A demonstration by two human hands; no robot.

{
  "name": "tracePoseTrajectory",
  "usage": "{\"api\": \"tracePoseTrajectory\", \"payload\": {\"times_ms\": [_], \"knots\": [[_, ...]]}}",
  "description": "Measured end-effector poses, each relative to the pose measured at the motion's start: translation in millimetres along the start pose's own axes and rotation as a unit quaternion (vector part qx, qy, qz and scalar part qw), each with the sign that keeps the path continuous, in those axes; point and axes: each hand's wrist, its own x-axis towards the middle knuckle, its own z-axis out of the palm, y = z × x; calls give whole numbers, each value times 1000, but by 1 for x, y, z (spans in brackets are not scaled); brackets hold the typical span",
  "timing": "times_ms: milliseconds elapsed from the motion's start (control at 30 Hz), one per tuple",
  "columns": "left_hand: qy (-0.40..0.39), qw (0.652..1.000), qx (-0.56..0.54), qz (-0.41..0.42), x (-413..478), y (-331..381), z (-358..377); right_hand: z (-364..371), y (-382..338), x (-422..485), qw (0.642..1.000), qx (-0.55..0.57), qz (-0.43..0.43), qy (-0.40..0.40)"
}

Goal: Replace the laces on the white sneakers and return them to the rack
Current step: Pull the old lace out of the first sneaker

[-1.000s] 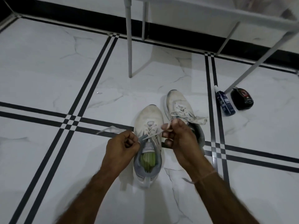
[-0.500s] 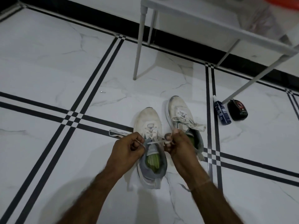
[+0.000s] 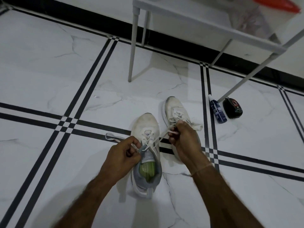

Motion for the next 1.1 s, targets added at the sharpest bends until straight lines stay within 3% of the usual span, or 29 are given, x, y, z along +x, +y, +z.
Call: {"api": "tracePoseTrajectory", "payload": {"times_ms": [133, 267, 333, 400, 433, 500, 533, 567, 600, 633, 700, 733, 767, 800, 867, 900, 933, 1000, 1067, 1100], "knots": [[5, 1000, 6, -10, -1, 2, 5, 5, 7, 2, 991, 130, -3, 13], [13, 1000, -12, -13, -4, 1, 8, 1, 25, -9, 998, -1, 17, -61], [11, 1000, -10, -15, -3, 0, 7, -1, 27, -15, 994, 16, 42, -104], [10, 1000, -4, -17, -1, 0, 7, -6, 26, -17, 987, -51, -11, -149], [11, 1000, -2, -18, 0, 0, 7, -7, 23, -18, 970, -152, -75, -172], [9, 1000, -4, -20, 0, 1, 6, -10, 23, -17, 868, -400, -191, -222], [6, 1000, -7, -20, -1, 1, 5, -9, 25, -17, 801, -508, -204, -241], [3, 1000, -10, -20, -1, 1, 5, -9, 28, -18, 759, -568, -202, -247], [0, 1000, -11, -18, -1, 1, 4, -6, 29, -22, 754, -576, -199, -246], [-1, 1000, -8, -15, -1, 1, 4, -4, 26, -24, 799, -523, -184, -231], [-3, 1000, 7, -6, -1, 2, 2, 1, 13, -24, 933, -305, -112, -158], [-5, 1000, 14, -2, 0, 3, 2, 0, 6, -22, 958, -236, -105, -124], [-7, 1000, 20, -1, 0, 3, 2, -2, 0, -17, 952, -254, -132, -107], [-9, 1000, 26, 2, 0, 2, 1, -6, -4, -11, 917, -341, -180, -106], [-10, 999, 45, 20, 0, 2, 1, -15, -1, 1, 750, -596, -271, -89], [-9, 998, 55, 32, 0, 1, 2, -16, 3, 1, 688, -658, -301, -60], [-5, 997, 61, 46, 0, 0, 4, -15, 5, -4, 665, -670, -329, -23], [11, 995, 62, 71, 3, -1, 8, -18, 11, -14, 707, -609, -360, -17], [28, 993, 62, 92, 8, -2, 10, -22, 22, -25, 761, -574, -280, -113], [31, 993, 69, 96, 10, -3, 10, -24, 29, -29, 766, -574, -243, -156]]}}
